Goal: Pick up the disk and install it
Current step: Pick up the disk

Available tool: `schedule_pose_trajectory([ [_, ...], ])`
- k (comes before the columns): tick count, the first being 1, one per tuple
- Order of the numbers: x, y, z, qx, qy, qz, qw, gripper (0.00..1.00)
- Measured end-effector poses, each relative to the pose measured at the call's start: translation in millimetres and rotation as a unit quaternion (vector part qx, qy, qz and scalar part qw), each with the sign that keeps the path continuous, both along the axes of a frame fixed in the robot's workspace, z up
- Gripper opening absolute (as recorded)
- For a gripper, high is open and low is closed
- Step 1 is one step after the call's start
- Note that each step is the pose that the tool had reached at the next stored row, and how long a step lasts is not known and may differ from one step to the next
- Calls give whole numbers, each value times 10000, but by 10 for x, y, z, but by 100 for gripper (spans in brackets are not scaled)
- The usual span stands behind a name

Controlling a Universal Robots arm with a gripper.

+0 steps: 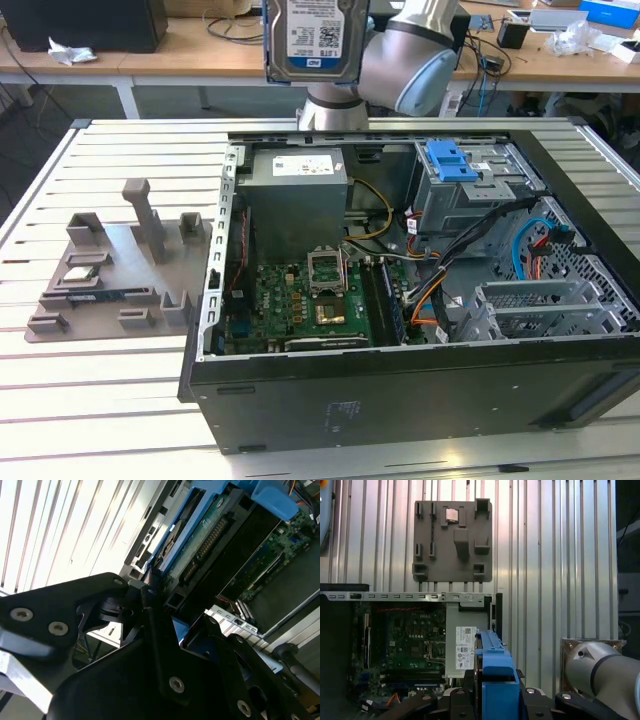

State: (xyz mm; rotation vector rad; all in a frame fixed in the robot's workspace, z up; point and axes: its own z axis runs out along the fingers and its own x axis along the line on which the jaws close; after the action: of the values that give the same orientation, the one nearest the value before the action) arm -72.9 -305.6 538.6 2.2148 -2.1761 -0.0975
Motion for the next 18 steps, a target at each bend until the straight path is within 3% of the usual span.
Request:
schedule_pose_trajectory([
  [6,144,-7,-4,1,0,1,10000,37],
  [9,165,-73,-6,0,1,0,10000,37],
  [10,173,-104,-7,0,2,1,10000,37],
  [13,216,-279,-19,0,4,0,10000,37],
  [17,240,-430,-58,0,4,0,10000,37],
  [18,256,-527,-97,0,4,0,10000,37],
])
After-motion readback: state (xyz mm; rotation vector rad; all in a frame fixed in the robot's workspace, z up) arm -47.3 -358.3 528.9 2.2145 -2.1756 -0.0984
